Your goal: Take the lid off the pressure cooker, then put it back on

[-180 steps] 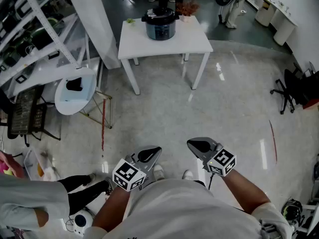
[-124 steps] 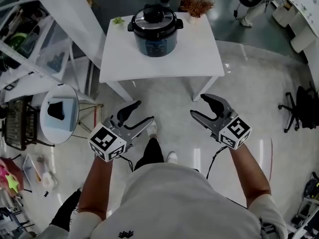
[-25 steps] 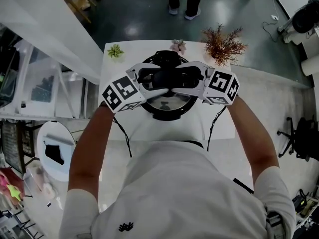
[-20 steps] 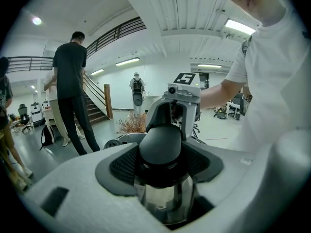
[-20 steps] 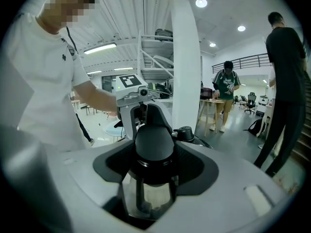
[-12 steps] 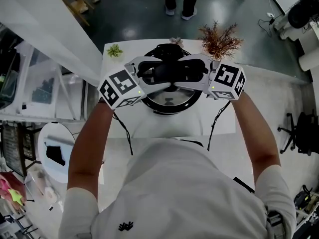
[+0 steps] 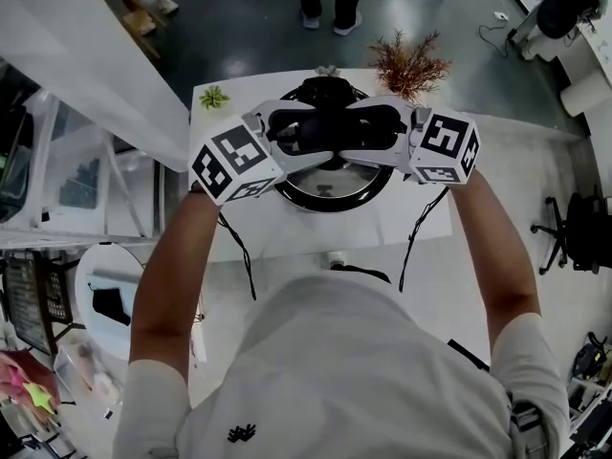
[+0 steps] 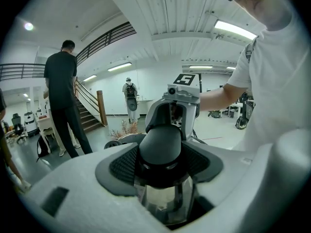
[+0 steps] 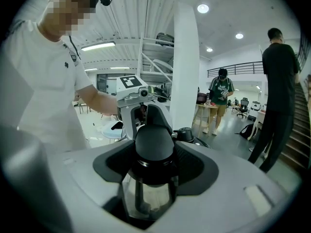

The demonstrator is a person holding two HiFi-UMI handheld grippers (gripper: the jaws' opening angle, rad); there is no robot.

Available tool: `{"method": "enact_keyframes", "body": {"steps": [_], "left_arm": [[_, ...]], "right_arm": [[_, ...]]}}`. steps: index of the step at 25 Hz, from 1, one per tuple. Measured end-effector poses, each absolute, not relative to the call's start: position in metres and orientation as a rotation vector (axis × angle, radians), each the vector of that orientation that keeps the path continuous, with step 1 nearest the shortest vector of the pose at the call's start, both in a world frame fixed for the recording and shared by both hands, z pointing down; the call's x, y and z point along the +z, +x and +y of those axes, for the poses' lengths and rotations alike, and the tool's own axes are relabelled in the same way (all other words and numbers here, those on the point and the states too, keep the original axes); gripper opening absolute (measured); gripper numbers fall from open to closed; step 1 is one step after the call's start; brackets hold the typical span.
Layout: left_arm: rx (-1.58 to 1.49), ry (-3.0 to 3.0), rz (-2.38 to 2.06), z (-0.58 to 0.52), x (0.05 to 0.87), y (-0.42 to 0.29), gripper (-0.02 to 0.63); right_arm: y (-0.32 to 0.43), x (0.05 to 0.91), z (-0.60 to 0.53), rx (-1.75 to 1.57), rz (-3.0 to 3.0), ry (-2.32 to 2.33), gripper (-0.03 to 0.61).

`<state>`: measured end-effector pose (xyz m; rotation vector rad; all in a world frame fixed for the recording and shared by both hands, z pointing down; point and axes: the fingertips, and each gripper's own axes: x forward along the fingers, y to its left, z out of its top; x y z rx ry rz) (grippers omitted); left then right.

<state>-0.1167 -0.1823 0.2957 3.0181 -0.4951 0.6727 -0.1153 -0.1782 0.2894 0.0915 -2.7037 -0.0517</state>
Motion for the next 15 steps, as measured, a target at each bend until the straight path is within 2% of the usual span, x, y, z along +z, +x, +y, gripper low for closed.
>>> {"method": "enact_keyframes", "body": {"steps": [4,9,15], "left_arm": [[0.667,3.042,-0.451,-0.165,0.290,-0.109,0.282],[0.679,3.089,-0.386,-0.114,0.285,-0.061,0.282],[0.666,3.079,-0.312,-0.114,0.282,-0.067,0.282]], "right_arm": [[-0.108,0.283,-0.161,-0.059,-2.700,0.135,0.275],[-0.059,0.279,-0.109,-0.086,-2.701,0.216,0.275],[-0.067,0.274,-0.109,-0.042,-2.684,0.257,0.275]]}}
